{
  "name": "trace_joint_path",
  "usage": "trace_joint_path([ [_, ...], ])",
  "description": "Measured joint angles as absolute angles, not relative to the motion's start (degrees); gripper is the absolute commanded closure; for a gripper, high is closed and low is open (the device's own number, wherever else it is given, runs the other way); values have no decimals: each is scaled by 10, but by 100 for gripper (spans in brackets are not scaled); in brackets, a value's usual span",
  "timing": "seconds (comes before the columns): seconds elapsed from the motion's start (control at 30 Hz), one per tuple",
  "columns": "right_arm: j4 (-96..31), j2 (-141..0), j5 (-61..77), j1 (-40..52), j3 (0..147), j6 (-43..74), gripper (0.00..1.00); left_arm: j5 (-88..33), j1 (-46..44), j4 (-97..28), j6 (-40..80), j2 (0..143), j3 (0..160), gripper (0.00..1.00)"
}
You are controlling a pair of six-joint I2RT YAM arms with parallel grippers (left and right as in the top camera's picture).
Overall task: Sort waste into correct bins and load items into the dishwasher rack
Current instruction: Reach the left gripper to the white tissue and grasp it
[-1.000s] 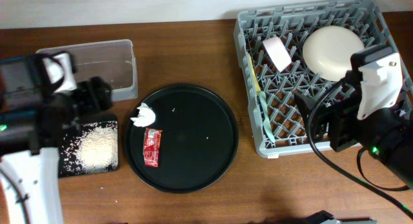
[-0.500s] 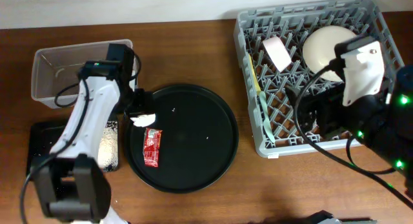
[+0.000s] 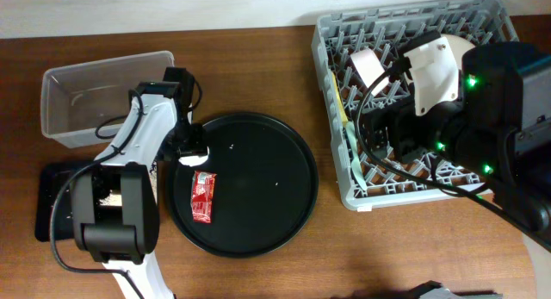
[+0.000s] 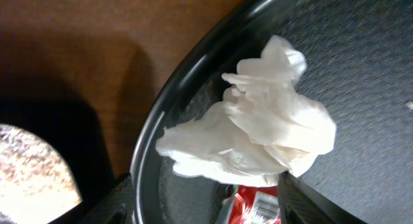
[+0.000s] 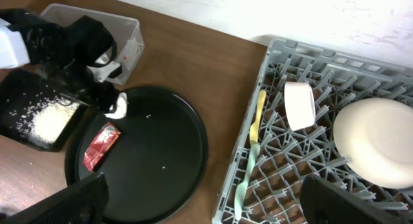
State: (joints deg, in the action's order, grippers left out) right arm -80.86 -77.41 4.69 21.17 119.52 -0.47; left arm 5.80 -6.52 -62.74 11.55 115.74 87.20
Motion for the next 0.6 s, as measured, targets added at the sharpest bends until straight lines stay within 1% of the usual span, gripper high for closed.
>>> trace_joint_path([
  [0.03,-809,-774,48,212,1195,-5,2,58,-68,-623,115,1159,872,44],
  [0.07,-809,-774,50,212,1195,-5,2,57,-70,-622,115,1159,872,44],
  [0.17,-823,-774,52,212,1195,-5,2,49,-80,-624,112,1163,871,43],
  [0.3,-828,-774,54,212,1195,-5,2,44,-88,-639,112,1167,870,30],
  [0.37,-833,-774,55,212,1195,-5,2,45,-91,-635,111,1167,867,29],
  [0.43,-837,-774,55,212,1195,-5,2,48,-92,-620,110,1167,861,51],
  [0.47,-838,-774,55,212,1195,-5,2,47,-92,-608,111,1167,856,71],
  [0.53,-838,-774,55,212,1195,-5,2,43,-92,-602,111,1167,847,96],
  [0.57,-838,-774,55,212,1195,-5,2,39,-92,-603,110,1167,845,99],
  [0.6,-838,-774,55,212,1195,-5,2,35,-93,-605,110,1167,843,99],
])
